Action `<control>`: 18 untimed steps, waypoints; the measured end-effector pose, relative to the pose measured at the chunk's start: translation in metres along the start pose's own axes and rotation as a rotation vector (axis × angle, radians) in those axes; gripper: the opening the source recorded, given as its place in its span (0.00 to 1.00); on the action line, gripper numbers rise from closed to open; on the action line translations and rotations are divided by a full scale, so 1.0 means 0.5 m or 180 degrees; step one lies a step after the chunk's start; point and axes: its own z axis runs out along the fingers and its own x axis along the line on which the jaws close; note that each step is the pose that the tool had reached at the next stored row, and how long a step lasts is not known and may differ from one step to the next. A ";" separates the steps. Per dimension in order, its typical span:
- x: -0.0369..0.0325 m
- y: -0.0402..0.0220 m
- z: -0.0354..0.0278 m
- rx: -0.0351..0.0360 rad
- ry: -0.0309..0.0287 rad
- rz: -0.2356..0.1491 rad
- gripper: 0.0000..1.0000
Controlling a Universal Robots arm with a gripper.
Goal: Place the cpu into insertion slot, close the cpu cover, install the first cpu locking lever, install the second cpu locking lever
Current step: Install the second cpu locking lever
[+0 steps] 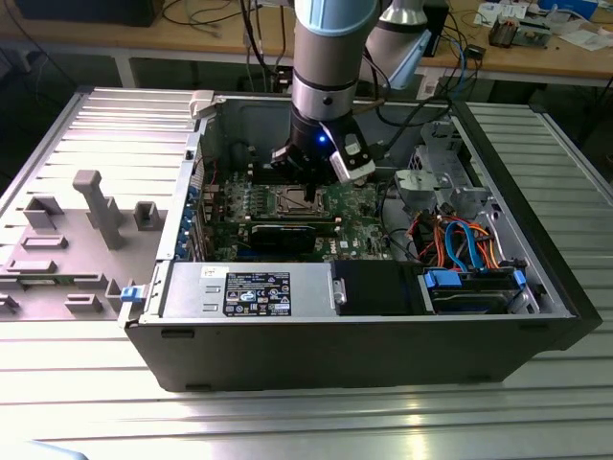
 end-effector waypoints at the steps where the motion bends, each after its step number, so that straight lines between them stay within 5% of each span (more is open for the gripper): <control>1: 0.003 -0.009 -0.001 0.0000 0.0000 0.0000 0.11; 5: 0.018 -0.016 0.001 0.0000 0.0000 -0.0001 0.11; 9: 0.055 -0.022 0.010 -0.0007 0.0000 -0.0002 0.11; 15: 0.067 -0.041 0.020 -0.0049 0.0003 -0.0033 0.11; 18: 0.068 -0.041 0.014 -0.0040 0.0004 -0.0035 0.11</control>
